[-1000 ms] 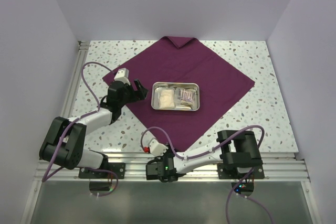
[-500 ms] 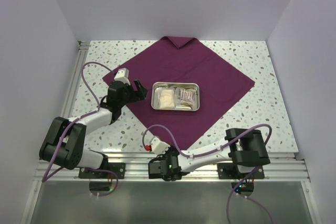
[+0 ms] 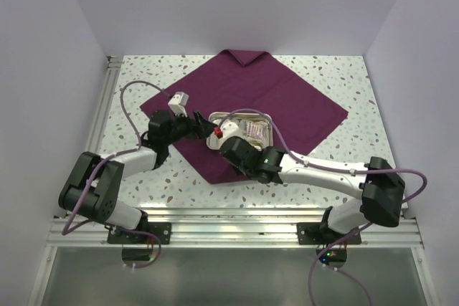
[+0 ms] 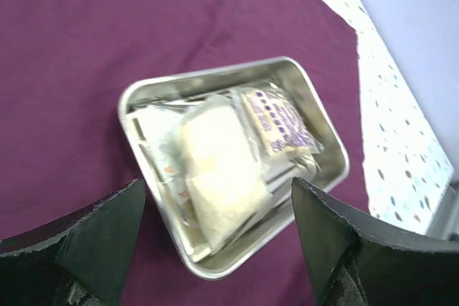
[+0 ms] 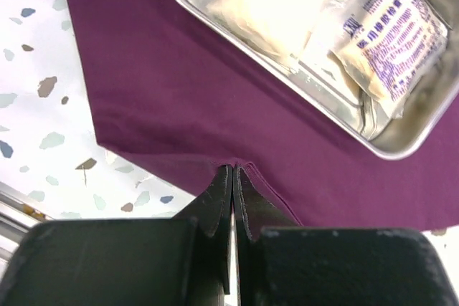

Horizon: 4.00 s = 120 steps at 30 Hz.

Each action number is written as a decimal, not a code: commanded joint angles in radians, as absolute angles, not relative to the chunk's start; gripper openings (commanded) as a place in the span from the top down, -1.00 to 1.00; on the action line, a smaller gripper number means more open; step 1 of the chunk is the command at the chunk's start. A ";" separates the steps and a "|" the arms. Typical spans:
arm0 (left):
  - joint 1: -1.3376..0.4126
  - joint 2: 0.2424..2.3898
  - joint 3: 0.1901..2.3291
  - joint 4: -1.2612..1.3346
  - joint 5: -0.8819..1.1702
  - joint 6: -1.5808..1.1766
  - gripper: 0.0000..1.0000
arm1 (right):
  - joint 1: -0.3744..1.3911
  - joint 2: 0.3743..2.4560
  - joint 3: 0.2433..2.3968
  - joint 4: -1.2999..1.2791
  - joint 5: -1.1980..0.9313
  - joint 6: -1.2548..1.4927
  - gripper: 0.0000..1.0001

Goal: Prepare the surgical pack

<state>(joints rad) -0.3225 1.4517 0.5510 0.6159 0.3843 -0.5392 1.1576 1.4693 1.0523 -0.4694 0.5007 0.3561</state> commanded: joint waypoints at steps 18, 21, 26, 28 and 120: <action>-0.452 1.618 0.617 0.859 0.670 -0.575 -0.57 | 0.736 1.509 1.179 -0.288 0.022 0.267 1.00; -0.465 1.626 0.627 0.857 0.676 -0.571 -0.47 | 0.723 1.531 1.204 -0.293 0.002 0.267 1.00; -0.474 1.660 0.658 0.818 0.672 -0.560 0.26 | 0.715 1.537 1.207 -0.273 -0.035 0.275 1.00; -0.476 1.673 0.666 0.812 0.679 -0.560 0.78 | 0.709 1.537 1.207 -0.268 -0.049 0.272 1.00; -0.479 1.695 0.870 0.195 -0.071 -0.457 -0.06 | 0.433 2.109 1.747 -0.383 -0.271 0.276 1.00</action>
